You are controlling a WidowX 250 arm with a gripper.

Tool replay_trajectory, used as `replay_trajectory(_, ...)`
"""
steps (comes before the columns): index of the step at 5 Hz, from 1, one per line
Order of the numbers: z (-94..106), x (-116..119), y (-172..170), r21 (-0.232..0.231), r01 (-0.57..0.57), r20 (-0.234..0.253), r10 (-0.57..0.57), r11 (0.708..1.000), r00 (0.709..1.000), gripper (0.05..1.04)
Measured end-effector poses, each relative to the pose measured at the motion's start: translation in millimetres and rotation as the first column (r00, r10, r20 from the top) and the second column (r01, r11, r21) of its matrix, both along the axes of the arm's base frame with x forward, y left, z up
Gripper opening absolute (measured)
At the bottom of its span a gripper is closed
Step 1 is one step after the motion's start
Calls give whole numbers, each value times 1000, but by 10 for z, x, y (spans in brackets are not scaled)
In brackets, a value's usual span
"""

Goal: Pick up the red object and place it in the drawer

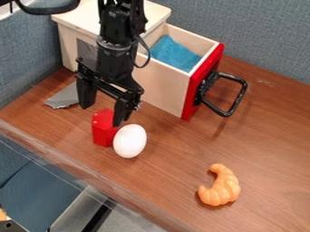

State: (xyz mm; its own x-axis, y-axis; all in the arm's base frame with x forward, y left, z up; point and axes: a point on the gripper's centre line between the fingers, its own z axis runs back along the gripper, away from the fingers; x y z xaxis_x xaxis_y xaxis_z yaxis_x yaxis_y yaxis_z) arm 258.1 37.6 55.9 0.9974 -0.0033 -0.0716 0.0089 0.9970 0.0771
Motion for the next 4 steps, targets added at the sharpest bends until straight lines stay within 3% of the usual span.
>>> replay_trajectory(4, -178, -93, 48, 38, 8, 22, -9, 999, 1000, 999)
